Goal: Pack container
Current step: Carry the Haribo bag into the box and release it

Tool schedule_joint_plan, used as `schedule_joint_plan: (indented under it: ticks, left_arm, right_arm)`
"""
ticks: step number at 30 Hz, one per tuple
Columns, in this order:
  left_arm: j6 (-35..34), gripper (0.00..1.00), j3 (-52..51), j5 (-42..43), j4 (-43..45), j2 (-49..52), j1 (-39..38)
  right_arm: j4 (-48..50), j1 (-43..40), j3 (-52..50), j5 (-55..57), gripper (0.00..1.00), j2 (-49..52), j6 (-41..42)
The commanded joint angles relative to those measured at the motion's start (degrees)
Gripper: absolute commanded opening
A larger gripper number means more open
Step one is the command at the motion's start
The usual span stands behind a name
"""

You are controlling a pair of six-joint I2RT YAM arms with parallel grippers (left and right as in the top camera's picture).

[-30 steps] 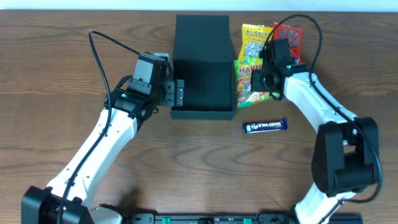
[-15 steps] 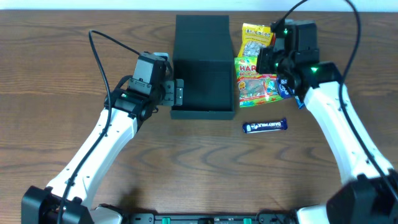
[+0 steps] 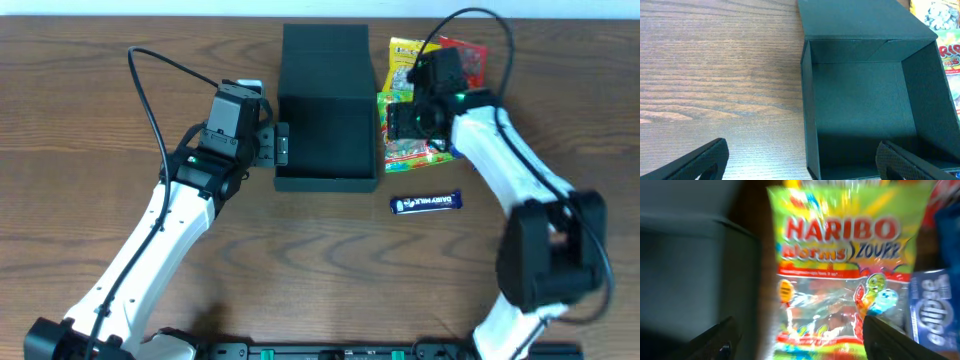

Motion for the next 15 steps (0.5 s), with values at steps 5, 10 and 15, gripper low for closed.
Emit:
schedule_joint_plan:
  ticks: [5,10,15]
  left_arm:
    - [1.22,0.95,0.94,-0.35,-0.07,-0.44,0.24]
    - [1.22,0.95,0.94,-0.35,-0.09,-0.44,0.24]
    - [1.25,0.95,0.94,-0.42,-0.07,-0.44,0.24]
  right_arm:
    - [1.27,-0.35,0.04,5.99,0.72,8.46,1.60]
    - [1.25,-0.35,0.04,5.92,0.36,13.18,1.60]
    - [0.35,-0.35,0.52,5.51,0.04,13.16,1.62]
